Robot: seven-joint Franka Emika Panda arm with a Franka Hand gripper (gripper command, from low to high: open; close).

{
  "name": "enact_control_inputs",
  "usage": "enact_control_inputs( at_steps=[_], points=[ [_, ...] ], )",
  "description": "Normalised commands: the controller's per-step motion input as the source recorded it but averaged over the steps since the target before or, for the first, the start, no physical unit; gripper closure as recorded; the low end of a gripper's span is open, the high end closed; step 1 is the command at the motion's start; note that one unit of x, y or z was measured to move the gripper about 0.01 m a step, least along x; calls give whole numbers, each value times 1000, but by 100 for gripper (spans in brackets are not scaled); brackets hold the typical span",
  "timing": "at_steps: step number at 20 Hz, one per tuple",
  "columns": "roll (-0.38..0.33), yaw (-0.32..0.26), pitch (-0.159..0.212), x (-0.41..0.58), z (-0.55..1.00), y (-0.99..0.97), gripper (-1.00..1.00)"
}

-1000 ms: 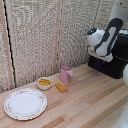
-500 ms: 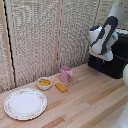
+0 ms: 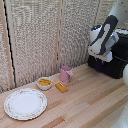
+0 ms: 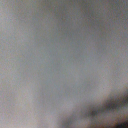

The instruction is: Extend the gripper towards the air fryer handle. Grasp the air fryer handle and pull it to open the air fryer. Release the air fryer handle and move the gripper to the bread. Grasp the bread with the gripper and move it to the air fryer basket. Release the bread inside the air fryer and retract the gripper.

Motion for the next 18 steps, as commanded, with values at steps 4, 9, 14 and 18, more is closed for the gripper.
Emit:
enact_control_inputs(
  at_steps=[4, 9, 14, 18],
  points=[
    [43, -46, -44, 16, 31, 911, 100],
    [41, -71, -26, 160, -9, 882, 100],
    [116, -98, -51, 102, -112, 768, 100],
    [197, -25, -36, -27, -130, 834, 100]
  ],
)
